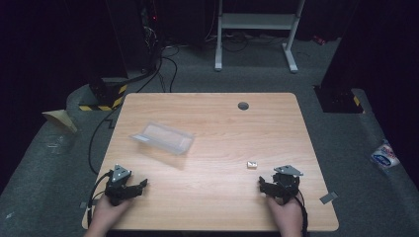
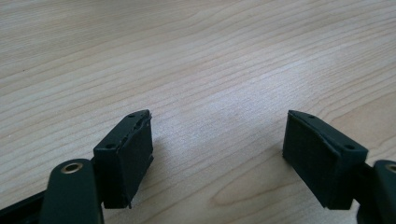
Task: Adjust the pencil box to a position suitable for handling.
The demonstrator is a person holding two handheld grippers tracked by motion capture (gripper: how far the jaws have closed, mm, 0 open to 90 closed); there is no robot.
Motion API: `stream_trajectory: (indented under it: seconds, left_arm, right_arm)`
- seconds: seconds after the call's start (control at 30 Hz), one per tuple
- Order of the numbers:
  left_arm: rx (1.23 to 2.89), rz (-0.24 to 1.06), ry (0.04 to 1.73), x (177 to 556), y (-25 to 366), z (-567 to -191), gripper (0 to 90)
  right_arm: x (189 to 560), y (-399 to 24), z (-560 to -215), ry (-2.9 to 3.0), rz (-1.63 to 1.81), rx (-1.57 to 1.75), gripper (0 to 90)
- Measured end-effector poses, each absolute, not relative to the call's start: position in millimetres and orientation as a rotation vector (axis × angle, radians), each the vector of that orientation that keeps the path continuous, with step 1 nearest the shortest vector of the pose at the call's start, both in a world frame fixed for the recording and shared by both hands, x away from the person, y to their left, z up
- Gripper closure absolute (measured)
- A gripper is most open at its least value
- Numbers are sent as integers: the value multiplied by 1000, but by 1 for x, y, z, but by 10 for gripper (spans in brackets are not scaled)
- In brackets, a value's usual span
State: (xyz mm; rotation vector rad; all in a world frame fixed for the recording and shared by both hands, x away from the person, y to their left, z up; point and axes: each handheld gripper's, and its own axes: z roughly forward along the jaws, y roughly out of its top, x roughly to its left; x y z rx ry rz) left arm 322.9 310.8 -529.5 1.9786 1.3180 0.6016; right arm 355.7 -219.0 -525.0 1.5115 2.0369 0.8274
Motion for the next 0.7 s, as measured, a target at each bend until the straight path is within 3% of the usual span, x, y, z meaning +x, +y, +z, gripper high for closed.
stream_trajectory:
  seconds: [0.2,0.23,0.7]
  left_arm:
    - [1976,595,1325,321,308,-530,218]
    - [1992,585,1316,320,305,-530,136]
    - [2056,535,1267,316,296,-530,47]
  right_arm:
    - [356,-219,-525,2037,827,1511,117]
    - [356,-219,-525,2037,828,1511,118]
    - [357,-218,-525,2049,835,1497,128]
